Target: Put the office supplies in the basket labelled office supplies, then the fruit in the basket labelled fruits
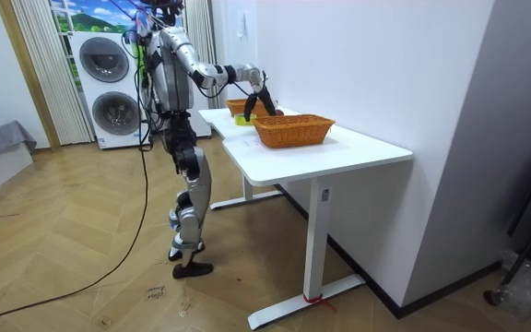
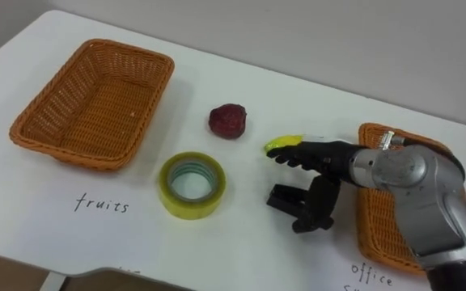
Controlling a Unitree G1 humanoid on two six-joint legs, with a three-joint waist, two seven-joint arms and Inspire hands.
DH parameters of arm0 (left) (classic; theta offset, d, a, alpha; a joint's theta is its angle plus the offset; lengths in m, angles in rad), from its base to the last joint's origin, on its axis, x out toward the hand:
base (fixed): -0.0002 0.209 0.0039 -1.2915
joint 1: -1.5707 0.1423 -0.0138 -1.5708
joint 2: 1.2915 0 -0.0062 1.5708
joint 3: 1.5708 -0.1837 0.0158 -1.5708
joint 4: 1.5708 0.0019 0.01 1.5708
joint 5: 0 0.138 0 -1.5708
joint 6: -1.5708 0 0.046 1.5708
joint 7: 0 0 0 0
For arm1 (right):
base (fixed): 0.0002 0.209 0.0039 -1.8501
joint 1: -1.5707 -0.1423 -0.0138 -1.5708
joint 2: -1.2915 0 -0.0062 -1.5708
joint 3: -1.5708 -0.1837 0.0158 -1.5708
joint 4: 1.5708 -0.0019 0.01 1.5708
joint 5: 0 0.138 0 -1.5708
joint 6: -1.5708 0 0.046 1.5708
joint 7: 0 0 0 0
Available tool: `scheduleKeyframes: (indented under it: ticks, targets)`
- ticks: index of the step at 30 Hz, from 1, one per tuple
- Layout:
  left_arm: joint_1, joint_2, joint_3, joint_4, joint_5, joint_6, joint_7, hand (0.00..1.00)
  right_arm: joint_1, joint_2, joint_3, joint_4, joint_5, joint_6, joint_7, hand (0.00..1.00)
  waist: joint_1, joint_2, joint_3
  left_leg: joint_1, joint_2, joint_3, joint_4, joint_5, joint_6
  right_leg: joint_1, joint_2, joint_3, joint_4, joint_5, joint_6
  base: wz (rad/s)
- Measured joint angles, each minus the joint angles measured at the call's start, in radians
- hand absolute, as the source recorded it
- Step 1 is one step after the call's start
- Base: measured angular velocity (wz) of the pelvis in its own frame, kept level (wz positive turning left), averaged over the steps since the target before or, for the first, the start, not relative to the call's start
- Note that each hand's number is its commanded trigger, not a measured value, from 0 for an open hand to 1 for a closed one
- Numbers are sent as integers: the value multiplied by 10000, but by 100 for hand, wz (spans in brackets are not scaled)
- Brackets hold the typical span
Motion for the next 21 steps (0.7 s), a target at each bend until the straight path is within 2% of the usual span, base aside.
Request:
scheduleKeyframes:
  ticks: [12,17,21]
  targets:
    - [-18,38,-297,-1,17,-23,53,0,0,0,272,0,-520,-13,128,0,-17,98,68,-3,0,-5,0,2,-3,-3,5,17,2,0,0,0]
    - [-20,38,-301,0,20,-28,121,0,-1,-1,272,109,-1086,-17,-15,0,14,143,53,4,0,1,15,2,-2,4,5,26,12,2,-3,0]
    - [-18,40,-311,7,20,-30,266,0,0,0,274,405,-1185,-13,-284,0,19,174,73,16,0,5,24,2,-2,16,3,28,16,2,-3,0]
